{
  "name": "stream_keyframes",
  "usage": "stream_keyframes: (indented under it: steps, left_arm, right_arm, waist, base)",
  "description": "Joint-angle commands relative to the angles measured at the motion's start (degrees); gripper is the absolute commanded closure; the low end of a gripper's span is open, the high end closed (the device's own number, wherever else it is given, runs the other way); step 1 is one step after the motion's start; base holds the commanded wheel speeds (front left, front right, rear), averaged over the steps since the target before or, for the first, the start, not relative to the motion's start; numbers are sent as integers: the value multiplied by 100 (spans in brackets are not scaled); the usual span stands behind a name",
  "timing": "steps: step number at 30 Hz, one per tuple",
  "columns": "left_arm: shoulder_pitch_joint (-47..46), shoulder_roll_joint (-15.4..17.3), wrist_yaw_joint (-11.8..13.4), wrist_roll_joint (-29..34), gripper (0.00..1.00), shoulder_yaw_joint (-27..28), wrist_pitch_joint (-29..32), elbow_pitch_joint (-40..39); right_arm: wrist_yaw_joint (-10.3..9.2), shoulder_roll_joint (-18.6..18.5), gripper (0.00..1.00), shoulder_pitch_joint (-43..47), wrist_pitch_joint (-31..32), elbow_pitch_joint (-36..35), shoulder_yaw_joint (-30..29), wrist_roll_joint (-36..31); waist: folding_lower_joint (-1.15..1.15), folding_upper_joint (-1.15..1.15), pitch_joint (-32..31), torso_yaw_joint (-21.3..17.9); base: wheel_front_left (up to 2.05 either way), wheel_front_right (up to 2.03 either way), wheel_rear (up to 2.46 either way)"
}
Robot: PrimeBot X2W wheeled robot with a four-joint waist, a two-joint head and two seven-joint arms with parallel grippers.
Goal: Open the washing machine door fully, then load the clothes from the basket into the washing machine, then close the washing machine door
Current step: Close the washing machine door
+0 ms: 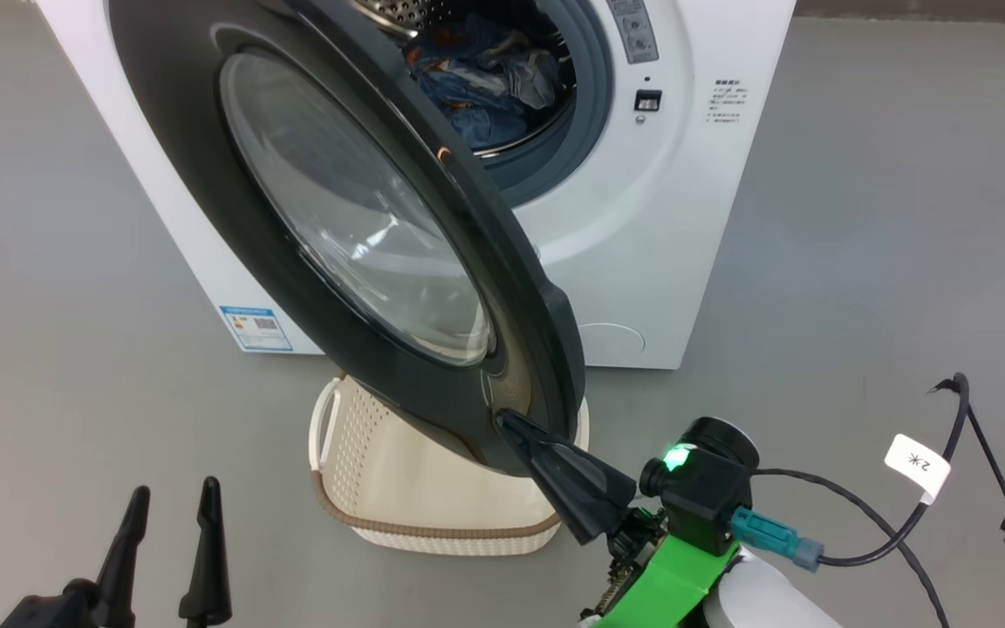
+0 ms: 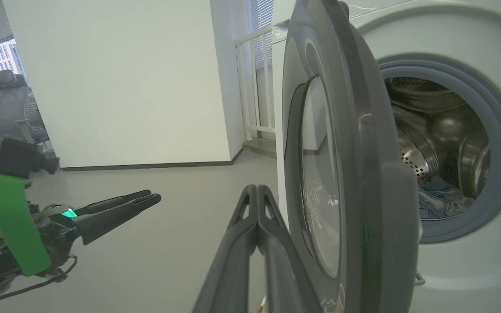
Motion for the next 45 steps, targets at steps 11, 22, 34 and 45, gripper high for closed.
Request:
stream_keyframes:
  steps: [11,22,34,45]
  left_arm:
    - [-357,45,-14,14,0,132,-37,-169]
    - [-442,23,-14,5,0,104,-37,-186]
    - [-530,53,-14,-5,0,94,-37,-226]
    - [-558,90,-14,-31,0,114,-37,-272]
  right_arm:
    - [9,157,100,-112,-27,259,-107,64]
    - [9,125,100,-302,-27,412,-289,63]
    - [9,90,100,-541,-27,482,-467,6]
    - [9,-15,100,-802,-27,431,-708,-69]
  waist:
    - [0,0,187,63]
    - [0,0,351,93]
    - [0,0,548,91]
    - [0,0,750,43]
  base:
    - [0,0,0]
    - [0,0,0]
    - [0,0,0]
    - [0,0,0]
